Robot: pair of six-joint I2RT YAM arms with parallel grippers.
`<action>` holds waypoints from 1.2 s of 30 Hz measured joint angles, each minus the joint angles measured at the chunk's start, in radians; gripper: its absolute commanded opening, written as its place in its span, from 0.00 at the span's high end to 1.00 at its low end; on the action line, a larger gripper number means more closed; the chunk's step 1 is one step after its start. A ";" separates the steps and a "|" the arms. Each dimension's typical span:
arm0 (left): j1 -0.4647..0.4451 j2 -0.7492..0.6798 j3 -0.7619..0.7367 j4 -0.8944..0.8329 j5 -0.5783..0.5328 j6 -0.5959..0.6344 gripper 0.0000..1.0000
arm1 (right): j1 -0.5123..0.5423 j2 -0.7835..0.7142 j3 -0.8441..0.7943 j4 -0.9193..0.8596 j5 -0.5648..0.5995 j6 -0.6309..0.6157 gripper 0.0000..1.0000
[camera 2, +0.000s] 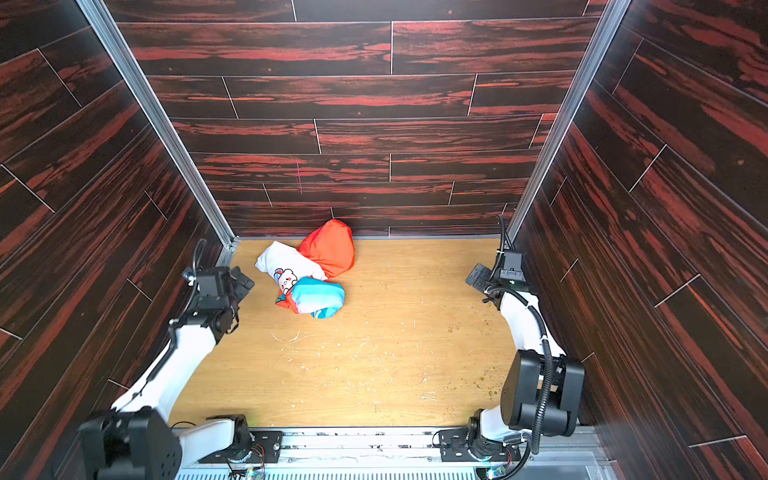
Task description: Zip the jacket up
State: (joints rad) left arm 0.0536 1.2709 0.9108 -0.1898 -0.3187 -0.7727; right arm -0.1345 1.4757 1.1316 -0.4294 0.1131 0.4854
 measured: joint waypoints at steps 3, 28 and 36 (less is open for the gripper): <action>0.000 0.118 0.098 -0.026 0.066 -0.021 0.00 | -0.055 0.000 0.037 -0.036 -0.073 0.051 0.01; 0.006 0.780 0.582 -0.232 0.525 -0.075 0.78 | -0.201 0.011 0.019 0.051 -0.600 0.180 0.38; -0.026 0.784 0.723 -0.335 0.572 -0.011 1.00 | -0.063 0.011 0.093 -0.004 -0.573 0.145 0.80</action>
State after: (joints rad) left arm 0.0273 2.0544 1.6337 -0.5243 0.2531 -0.7841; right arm -0.1970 1.4864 1.2243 -0.4335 -0.4599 0.6304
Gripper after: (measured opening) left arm 0.036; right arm 0.237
